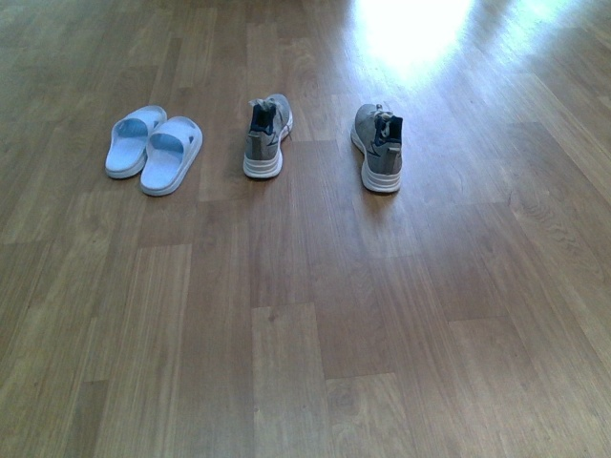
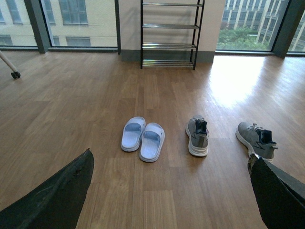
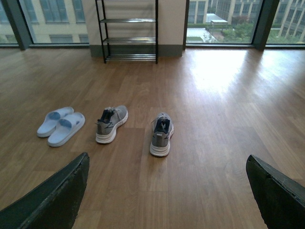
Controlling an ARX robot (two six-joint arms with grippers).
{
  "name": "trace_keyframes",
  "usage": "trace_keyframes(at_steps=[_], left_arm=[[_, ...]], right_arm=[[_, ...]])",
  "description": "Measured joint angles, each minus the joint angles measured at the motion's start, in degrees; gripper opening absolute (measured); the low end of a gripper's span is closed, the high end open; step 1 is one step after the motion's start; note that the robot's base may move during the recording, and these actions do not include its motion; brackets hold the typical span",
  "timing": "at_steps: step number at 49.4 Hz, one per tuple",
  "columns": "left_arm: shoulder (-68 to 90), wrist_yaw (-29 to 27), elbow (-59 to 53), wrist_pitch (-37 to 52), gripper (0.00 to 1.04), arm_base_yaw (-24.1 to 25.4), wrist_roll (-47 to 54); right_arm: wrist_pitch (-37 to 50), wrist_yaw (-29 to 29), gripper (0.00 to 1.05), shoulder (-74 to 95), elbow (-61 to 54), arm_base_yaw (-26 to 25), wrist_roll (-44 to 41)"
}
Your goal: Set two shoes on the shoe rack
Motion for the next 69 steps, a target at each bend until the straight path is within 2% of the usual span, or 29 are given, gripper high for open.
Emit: trace_keyframes(at_steps=[69], left_arm=[[0.00, 0.00, 0.00, 0.00, 0.95, 0.00, 0.00]], right_arm=[[0.00, 0.00, 0.95, 0.00, 0.00, 0.00, -0.02]])
